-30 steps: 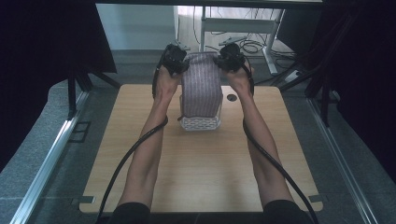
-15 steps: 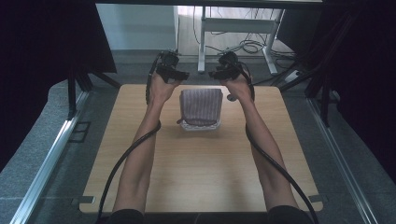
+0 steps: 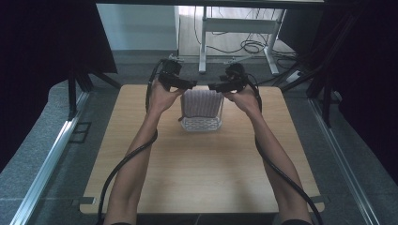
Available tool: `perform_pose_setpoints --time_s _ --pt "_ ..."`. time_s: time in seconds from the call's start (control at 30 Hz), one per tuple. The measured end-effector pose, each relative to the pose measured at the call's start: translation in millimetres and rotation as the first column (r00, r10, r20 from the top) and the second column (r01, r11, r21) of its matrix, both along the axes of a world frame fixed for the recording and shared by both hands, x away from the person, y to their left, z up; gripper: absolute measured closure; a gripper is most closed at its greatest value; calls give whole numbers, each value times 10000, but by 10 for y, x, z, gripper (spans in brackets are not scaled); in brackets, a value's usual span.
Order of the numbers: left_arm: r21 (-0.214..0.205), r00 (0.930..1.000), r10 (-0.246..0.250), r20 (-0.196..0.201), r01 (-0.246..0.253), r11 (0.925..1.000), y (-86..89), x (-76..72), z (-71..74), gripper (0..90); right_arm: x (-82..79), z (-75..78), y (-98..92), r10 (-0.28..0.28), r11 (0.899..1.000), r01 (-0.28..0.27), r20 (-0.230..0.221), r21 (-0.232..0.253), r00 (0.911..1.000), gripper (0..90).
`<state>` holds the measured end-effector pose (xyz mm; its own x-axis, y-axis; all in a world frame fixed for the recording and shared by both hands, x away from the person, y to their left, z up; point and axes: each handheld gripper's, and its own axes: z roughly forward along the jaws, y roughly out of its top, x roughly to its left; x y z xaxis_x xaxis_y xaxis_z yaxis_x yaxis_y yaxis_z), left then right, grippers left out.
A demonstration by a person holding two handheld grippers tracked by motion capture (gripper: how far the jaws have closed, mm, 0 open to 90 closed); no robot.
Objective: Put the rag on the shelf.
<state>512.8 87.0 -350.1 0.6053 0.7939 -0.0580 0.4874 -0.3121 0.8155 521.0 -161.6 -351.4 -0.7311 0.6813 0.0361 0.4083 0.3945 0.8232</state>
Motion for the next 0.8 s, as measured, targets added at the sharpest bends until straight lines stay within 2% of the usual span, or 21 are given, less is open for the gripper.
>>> perform_pose_setpoints --time_s 0.13,0.23,0.3,0.6,0.8 --pt "64 9996 -244 147 243 9997 17 -90 -40 130 -89 -86 -43 165 9998 -164 -43 71 9999 265" --pt "-162 9991 -388 193 391 9991 45 -139 -66 130 -147 -116 -67 244 9995 -243 -74 225 9997 254" --pt "-171 9985 -517 169 519 9985 53 -168 -84 130 -180 -125 -72 293 9993 -291 -96 232 9995 244" --pt "289 9952 -939 294 930 9952 77 -372 -203 127 -354 -204 -120 438 9986 -432 -214 302 9988 217" --pt "371 9944 -1030 234 1021 9941 107 -488 -282 125 -458 -259 -165 535 9983 -527 -286 265 9982 206"
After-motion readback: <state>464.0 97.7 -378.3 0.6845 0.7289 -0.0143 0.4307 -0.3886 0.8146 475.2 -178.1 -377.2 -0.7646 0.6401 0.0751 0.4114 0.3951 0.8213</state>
